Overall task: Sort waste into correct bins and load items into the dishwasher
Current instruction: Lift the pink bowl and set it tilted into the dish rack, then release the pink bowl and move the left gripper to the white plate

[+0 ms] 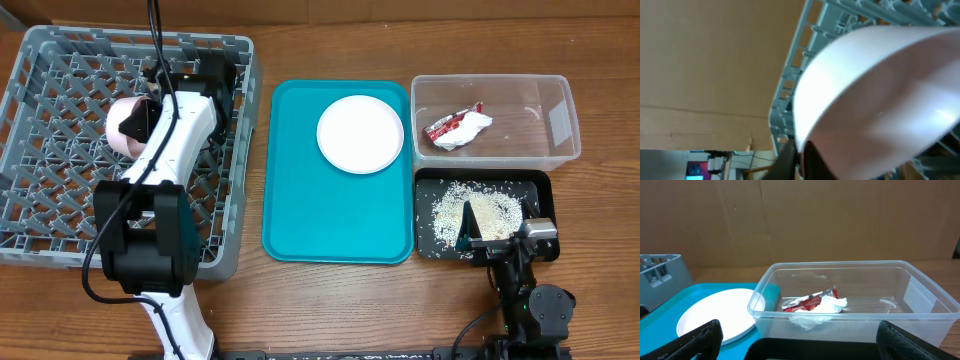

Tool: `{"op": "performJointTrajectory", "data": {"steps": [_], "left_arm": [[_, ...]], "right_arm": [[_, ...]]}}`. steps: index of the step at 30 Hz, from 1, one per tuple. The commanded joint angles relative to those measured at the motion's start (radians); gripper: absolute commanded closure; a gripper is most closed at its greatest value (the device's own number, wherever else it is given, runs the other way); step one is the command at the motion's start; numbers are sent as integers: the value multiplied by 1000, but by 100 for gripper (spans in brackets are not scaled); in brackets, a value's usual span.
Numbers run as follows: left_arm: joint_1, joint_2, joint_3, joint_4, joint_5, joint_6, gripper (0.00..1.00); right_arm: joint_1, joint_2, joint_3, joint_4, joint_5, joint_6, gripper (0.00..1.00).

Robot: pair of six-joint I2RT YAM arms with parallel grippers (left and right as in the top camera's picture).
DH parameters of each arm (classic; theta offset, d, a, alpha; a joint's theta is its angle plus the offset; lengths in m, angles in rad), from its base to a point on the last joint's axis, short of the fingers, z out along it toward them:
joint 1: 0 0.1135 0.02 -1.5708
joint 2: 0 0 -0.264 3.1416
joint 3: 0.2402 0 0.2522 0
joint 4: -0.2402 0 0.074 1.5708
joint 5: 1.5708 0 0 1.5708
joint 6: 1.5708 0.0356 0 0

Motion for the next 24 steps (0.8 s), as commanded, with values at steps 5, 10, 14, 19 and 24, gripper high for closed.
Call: {"op": "performJointTrajectory", "data": {"steps": [5, 10, 14, 19, 24], "left_arm": [[-33, 11, 3, -18, 69, -35, 48], [-31, -51, 4, -22, 70, -84, 32], [-31, -142, 4, -2, 89, -86, 26], [-24, -266, 4, 56, 207, -71, 18], [-24, -359, 4, 89, 367, 17, 20]], "right_arm": [[-6, -12, -11, 4, 2, -4, 0], [-6, -12, -11, 4, 2, -4, 0], [-6, -12, -11, 4, 2, -4, 0], [-6, -12, -11, 4, 2, -4, 0], [-6, -12, -11, 4, 2, -4, 0]]}}
